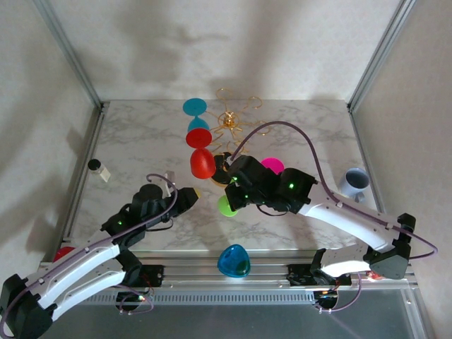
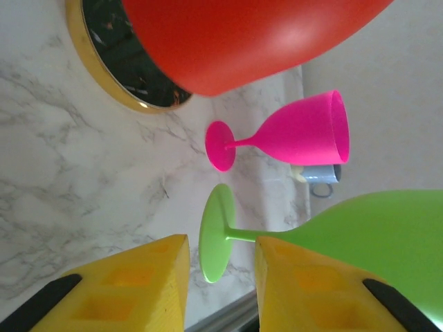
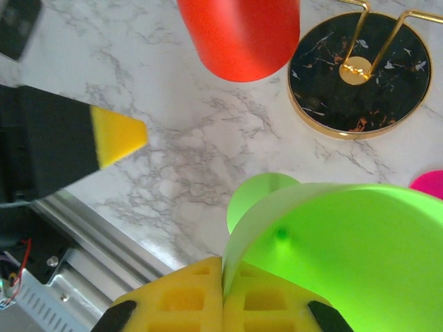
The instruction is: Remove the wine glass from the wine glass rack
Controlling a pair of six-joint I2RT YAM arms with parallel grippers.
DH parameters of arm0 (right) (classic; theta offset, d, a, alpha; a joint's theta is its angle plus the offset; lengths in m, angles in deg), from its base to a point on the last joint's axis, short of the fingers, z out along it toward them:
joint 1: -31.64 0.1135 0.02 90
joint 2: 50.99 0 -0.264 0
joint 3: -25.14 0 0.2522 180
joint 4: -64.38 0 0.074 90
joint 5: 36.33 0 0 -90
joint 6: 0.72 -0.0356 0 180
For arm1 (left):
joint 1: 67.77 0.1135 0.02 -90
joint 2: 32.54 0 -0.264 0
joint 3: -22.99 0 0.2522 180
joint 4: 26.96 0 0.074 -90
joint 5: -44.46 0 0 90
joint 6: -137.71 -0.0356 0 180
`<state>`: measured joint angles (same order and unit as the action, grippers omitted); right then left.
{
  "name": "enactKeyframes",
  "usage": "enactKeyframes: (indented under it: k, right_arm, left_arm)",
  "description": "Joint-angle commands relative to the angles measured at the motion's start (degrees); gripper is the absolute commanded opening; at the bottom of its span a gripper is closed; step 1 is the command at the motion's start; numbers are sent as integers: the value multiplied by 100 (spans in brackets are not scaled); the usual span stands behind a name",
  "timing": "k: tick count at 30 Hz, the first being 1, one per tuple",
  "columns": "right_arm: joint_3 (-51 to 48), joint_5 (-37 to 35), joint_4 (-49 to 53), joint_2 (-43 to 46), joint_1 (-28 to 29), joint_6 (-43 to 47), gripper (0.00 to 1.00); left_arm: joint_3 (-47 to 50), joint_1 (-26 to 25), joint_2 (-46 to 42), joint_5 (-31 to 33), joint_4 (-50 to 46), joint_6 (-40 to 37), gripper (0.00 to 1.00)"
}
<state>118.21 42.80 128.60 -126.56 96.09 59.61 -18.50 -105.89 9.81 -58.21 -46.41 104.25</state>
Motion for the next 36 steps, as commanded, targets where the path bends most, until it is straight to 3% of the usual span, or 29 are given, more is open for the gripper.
enactKeyframes:
  k: [1,20,36]
  right_arm:
    - [-114,-287,48,-133,-59,-85,0]
    - [-791,-537,-479,-527,-498,-182,0]
    - [-685,-432,-634,-949,-645,-15,0]
  left_arm:
    - [-385,42,141,480,-1015,-521,31]
    - [-664,38,455,792,-1451,-905,33]
    - [-726,41,617,827,-1420,-1026,34]
